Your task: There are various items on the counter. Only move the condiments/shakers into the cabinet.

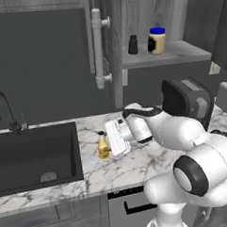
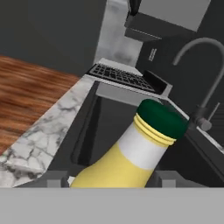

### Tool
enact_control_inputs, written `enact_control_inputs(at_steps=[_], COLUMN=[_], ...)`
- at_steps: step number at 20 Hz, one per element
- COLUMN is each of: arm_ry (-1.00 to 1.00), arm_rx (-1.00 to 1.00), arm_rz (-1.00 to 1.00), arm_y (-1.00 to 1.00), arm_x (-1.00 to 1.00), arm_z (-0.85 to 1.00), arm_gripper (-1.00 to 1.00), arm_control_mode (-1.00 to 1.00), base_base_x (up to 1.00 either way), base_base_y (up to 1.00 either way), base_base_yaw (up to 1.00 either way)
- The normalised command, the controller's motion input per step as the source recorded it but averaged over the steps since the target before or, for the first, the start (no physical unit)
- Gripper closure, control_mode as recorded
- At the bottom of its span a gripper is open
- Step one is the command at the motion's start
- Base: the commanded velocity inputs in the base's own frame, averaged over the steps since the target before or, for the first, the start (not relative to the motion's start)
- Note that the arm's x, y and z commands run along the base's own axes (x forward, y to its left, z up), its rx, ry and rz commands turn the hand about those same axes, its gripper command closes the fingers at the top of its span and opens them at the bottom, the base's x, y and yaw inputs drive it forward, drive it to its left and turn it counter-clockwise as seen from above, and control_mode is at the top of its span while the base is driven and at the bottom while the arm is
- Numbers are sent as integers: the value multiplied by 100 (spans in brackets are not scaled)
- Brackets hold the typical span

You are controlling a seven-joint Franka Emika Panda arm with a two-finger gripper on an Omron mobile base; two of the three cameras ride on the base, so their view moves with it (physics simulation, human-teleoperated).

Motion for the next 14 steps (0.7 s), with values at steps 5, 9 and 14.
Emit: enact_control_inputs(at_steps=[5,9,14], arm_ry=[-8,-4,0], arm_rx=[15,14,10], arm_rz=[-17,-27,-31], arm_y=[-55,-24,-28], arm_x=[-96,-74,-60], arm_z=[97,100,100], arm_gripper=[100,100,100], arm_control_mode=[-100,-100,-100], base_base_x=[0,0,0], base_base_y=[0,0,0], base_base_yaw=[0,0,0])
